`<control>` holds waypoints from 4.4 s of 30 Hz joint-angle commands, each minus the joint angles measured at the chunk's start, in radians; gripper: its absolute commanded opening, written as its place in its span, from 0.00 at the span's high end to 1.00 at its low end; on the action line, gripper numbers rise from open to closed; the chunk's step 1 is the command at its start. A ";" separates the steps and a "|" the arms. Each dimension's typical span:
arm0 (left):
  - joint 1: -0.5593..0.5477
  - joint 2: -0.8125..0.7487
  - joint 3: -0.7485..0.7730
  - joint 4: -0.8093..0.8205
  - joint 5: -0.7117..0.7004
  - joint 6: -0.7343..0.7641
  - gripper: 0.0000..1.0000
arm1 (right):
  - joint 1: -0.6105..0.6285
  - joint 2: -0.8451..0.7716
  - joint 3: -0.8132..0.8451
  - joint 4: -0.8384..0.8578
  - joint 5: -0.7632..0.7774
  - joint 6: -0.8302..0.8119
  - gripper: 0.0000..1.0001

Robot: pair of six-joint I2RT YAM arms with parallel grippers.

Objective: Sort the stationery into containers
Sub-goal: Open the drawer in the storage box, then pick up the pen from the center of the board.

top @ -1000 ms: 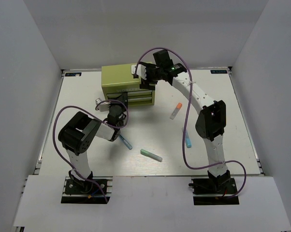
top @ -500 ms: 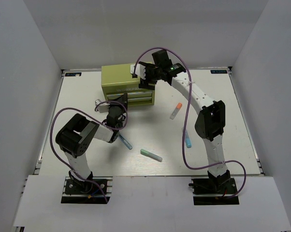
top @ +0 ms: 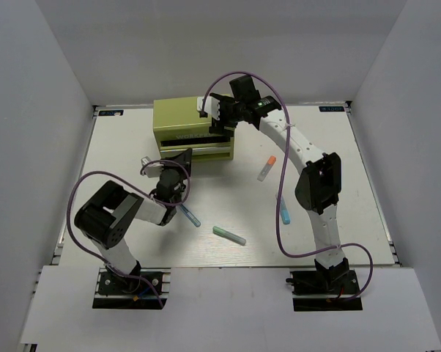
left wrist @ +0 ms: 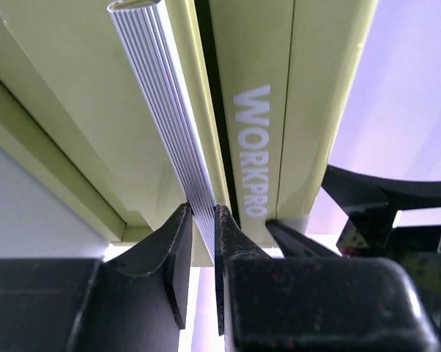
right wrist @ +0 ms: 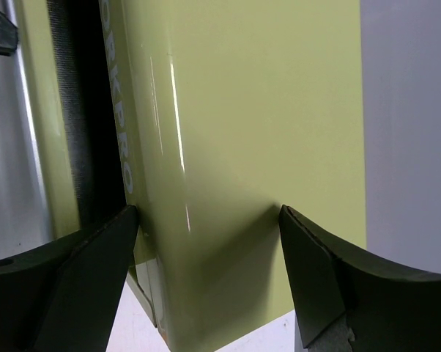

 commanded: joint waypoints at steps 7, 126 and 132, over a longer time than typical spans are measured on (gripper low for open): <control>0.018 -0.202 -0.056 0.176 -0.128 -0.013 1.00 | -0.009 0.031 0.017 0.049 0.056 0.029 0.19; 0.028 -0.837 0.191 -1.371 0.708 0.950 0.16 | -0.261 -0.375 -0.593 -0.041 -0.017 0.561 0.92; 0.028 -0.883 0.168 -1.306 0.675 0.950 0.16 | -0.245 -0.530 -0.570 -0.034 -0.214 0.269 0.94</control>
